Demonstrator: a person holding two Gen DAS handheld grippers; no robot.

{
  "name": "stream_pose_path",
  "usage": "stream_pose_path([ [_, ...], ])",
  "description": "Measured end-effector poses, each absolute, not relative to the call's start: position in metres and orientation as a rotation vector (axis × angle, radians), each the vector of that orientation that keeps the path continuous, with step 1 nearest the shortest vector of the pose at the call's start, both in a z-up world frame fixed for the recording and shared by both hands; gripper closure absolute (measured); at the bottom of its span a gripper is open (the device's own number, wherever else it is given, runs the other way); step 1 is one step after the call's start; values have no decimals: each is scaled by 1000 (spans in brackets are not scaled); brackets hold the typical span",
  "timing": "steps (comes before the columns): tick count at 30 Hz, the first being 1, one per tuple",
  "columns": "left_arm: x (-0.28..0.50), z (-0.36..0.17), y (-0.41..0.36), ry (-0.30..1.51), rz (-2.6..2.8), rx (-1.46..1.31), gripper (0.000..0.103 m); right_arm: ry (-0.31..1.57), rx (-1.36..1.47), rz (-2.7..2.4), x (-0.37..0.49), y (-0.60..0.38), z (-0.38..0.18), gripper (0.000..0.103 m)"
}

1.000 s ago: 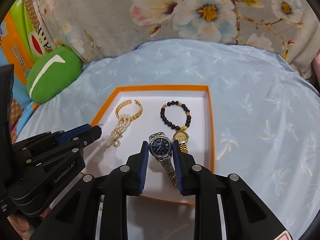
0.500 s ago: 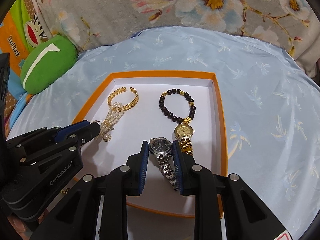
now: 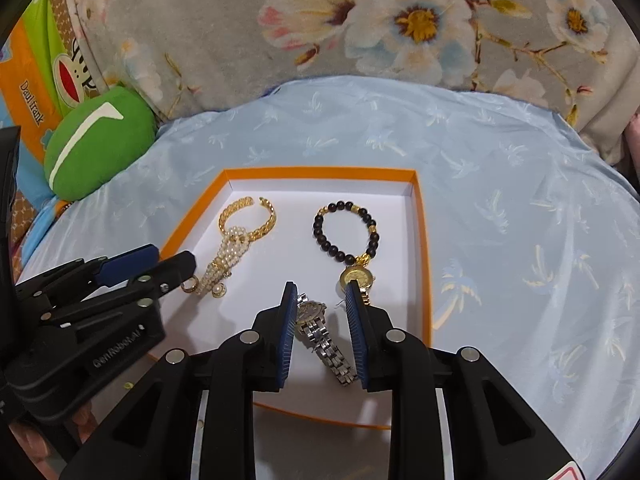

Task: Organize jewelry
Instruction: 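Lower the silver watch into the box with the right tool while the left tool drops the earring there, then grasp the silver ring with the right tool while the left tool moves to the earrings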

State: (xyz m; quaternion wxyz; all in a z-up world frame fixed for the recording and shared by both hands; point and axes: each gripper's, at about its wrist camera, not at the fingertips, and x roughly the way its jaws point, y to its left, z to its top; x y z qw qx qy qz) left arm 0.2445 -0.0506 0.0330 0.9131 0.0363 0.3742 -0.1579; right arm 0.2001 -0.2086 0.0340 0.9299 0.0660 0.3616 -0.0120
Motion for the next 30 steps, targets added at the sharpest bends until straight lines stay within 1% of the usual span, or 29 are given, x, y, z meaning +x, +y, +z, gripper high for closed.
stream_pose_path([
  [6, 219, 49, -18, 749, -303, 63, 65, 713, 129, -27, 166, -208, 50, 77],
  [12, 190, 49, 6, 761, -287, 59, 65, 732, 132, -15, 127, -198, 44, 77],
  [21, 152, 23, 11, 835, -316, 41, 65, 794, 159, 18, 92, -178, 20, 77],
  [30, 136, 4, 11, 872, -321, 33, 64, 834, 124, 45, 95, -155, 6, 77],
])
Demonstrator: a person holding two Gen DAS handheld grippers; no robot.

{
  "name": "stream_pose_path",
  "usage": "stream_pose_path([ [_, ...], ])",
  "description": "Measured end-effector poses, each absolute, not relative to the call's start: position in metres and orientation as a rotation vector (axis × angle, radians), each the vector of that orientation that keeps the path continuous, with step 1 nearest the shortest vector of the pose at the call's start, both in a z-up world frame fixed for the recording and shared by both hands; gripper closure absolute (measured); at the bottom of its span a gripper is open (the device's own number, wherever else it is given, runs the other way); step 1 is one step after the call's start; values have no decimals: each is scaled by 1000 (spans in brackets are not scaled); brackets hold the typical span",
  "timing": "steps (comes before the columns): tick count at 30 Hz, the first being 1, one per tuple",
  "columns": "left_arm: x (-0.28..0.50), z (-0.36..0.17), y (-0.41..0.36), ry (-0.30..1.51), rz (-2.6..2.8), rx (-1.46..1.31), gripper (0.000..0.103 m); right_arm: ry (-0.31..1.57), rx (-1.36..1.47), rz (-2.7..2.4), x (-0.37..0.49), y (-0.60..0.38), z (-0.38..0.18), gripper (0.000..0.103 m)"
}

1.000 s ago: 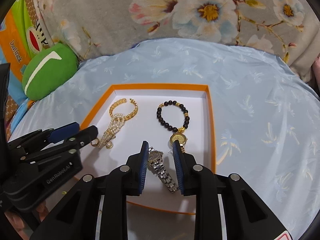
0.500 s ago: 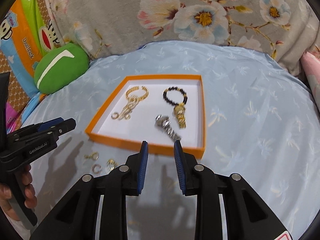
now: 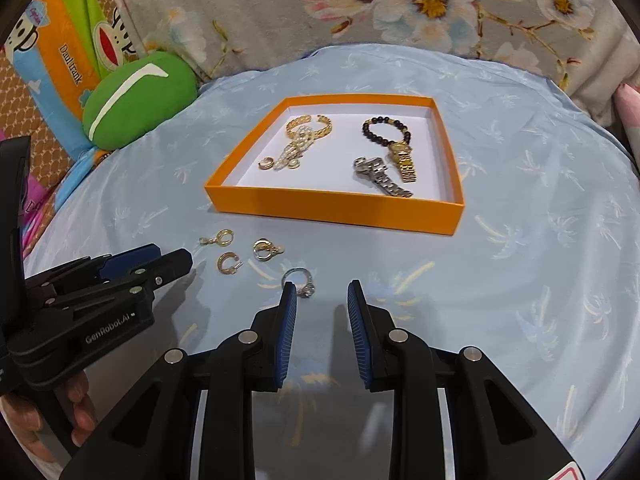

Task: Organize jewelry
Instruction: 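Grasp the silver ring with the right tool while the left tool moves to the earrings, then carry the silver ring toward the box with the right tool while the left tool grasps a gold earring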

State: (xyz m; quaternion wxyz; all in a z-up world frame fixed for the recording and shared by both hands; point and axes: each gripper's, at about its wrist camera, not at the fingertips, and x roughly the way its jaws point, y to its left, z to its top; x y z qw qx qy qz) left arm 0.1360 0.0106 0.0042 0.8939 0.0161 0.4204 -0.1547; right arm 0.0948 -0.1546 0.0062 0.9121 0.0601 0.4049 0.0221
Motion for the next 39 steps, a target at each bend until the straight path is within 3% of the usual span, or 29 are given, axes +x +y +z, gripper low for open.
stream_pose_path([
  [22, 136, 0, 31, 879, -314, 2, 63, 871, 73, 53, 117, -136, -9, 77],
  [33, 145, 1, 16, 874, -340, 64, 63, 866, 68, 40, 116, -138, -9, 92],
  [39, 157, -1, -2, 880, -371, 90, 63, 867, 81, 45, 115, -141, -9, 93],
])
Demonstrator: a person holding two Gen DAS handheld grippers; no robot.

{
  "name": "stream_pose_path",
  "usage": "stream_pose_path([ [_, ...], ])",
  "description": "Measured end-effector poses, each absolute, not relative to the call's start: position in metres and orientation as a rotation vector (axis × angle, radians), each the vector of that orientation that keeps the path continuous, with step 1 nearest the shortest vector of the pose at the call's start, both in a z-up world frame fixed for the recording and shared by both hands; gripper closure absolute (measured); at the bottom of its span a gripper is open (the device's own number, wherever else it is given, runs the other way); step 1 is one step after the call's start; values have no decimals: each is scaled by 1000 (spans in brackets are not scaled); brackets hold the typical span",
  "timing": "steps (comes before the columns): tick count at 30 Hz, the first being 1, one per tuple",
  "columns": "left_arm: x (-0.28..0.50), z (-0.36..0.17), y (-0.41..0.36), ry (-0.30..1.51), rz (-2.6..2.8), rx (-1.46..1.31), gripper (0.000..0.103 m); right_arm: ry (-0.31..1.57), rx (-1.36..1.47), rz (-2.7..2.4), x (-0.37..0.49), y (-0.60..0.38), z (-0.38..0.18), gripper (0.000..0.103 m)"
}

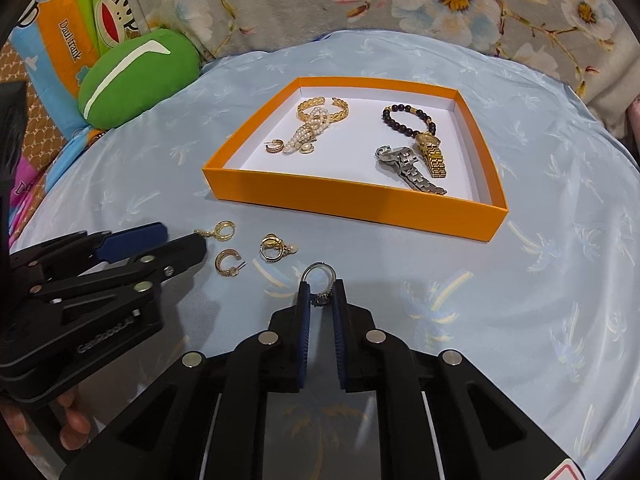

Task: Organize jewelry
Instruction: 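Carry the silver ring toward the box with the right tool while the left tool grasps a gold earring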

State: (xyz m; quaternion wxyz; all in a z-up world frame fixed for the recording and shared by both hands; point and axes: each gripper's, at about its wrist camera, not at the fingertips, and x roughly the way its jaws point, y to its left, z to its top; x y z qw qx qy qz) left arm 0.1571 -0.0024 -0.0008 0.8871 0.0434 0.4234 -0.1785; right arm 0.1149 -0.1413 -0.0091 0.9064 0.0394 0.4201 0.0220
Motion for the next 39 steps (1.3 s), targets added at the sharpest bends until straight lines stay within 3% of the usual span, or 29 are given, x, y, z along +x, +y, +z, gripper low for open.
stream_pose_path([
  [10, 167, -4, -20, 866, -381, 121, 66, 865, 104, 42, 114, -147, -9, 93],
  [17, 164, -5, -21, 866, -416, 115, 97, 859, 114, 44, 114, -150, -8, 93],
  [39, 151, 44, -11, 781, -425, 66, 100, 763, 144, 25, 110, -175, 36, 93],
])
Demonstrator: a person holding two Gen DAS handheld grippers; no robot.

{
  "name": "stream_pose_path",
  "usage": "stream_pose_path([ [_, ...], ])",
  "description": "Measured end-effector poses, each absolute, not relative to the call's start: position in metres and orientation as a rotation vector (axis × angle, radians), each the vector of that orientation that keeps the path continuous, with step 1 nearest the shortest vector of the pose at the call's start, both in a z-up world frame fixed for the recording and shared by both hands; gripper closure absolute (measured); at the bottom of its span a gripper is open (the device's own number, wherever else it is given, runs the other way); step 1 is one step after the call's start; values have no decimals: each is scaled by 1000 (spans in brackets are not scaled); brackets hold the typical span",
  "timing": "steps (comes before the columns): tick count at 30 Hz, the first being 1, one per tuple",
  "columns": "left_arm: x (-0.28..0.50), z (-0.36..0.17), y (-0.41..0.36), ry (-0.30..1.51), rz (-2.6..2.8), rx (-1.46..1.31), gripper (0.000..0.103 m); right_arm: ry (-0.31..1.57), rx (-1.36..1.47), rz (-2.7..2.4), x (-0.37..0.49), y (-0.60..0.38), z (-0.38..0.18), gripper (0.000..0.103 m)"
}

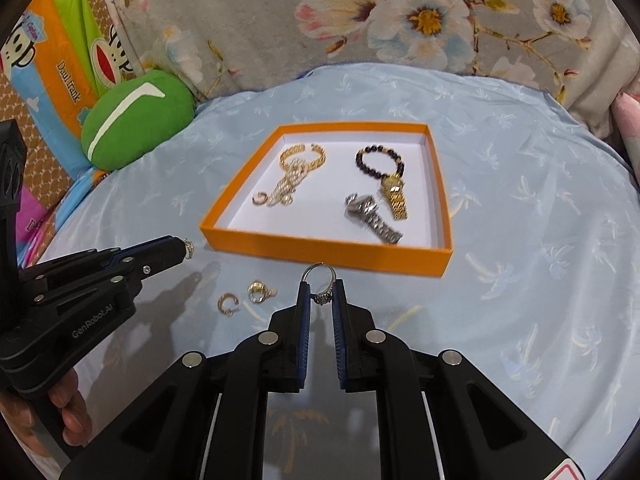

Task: Organize jewelry
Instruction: 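Carry the silver ring toward the box with the right tool while the left tool grasps a gold earring, then release the silver ring in the box with the right tool while the left tool releases its earring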

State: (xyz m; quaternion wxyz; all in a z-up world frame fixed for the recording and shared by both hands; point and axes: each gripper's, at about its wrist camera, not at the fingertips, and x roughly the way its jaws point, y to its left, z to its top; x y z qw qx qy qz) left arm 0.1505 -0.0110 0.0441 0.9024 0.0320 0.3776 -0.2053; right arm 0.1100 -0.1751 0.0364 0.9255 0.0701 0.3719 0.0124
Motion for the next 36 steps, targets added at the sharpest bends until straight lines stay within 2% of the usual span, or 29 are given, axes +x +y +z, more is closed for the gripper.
stream_pose_path([
  [11, 208, 68, -41, 724, -396, 65, 100, 725, 161, 4, 165, -203, 60, 93],
  [20, 256, 46, -65, 766, -360, 81, 100, 774, 158, 1, 218, -207, 41, 93],
  [36, 267, 20, -67, 814, -367, 85, 99, 825, 140, -3, 248, -204, 15, 93],
])
